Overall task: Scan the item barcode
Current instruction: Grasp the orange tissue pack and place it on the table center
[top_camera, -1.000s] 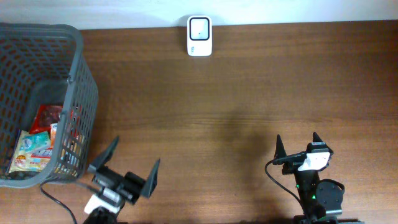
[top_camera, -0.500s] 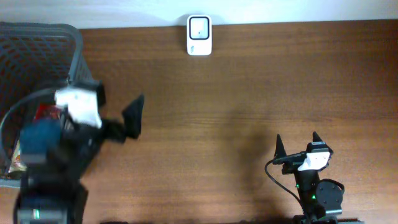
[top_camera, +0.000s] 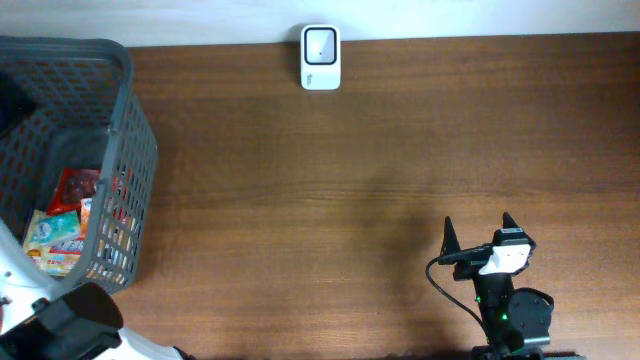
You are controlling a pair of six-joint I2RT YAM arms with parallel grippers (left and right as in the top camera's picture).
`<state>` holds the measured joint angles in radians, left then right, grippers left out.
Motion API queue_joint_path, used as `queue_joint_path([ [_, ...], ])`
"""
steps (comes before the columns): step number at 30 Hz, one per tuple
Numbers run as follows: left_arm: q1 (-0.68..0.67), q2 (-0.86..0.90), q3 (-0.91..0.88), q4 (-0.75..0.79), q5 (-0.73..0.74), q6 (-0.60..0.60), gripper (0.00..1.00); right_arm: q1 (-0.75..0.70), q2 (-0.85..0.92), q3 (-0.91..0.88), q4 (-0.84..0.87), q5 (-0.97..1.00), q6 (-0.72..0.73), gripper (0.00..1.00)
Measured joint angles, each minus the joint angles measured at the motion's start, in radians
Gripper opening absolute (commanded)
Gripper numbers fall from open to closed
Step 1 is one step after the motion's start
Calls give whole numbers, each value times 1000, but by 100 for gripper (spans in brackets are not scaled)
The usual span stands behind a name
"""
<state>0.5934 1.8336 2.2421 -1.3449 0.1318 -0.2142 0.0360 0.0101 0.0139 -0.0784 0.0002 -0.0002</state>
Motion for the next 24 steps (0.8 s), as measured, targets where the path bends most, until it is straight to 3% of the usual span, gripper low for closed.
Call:
queue_joint_path([
  [3, 18, 23, 6, -107, -74, 39, 96, 0, 0, 0, 0, 0, 0, 98],
  [6, -25, 126, -4, -207, -178, 60, 91, 0, 0, 0, 0, 0, 0, 98],
  [9, -45, 196, -130, -229, -197, 98, 86, 0, 0, 0, 0, 0, 1, 99],
  [12, -45, 198, -313, -150, -208, 114, 72, 0, 0, 0, 0, 0, 0, 98],
  [15, -46, 209, -506, -63, -210, 120, 73, 0, 0, 0, 0, 0, 0, 98],
  [19, -47, 209, -595, 7, -208, 120, 69, 0, 0, 0, 0, 0, 0, 98],
  [20, -48, 209, -597, 41, -208, 120, 64, 0, 0, 0, 0, 0, 0, 98],
  [21, -48, 209, -597, 61, -208, 120, 45, 0, 0, 0, 0, 0, 0, 99],
  [23, -48, 209, -597, 90, -208, 123, 23, 0, 0, 0, 0, 0, 0, 98],
  [24, -49, 209, -597, 101, -207, 125, 4, 0, 0, 0, 0, 0, 0, 99],
])
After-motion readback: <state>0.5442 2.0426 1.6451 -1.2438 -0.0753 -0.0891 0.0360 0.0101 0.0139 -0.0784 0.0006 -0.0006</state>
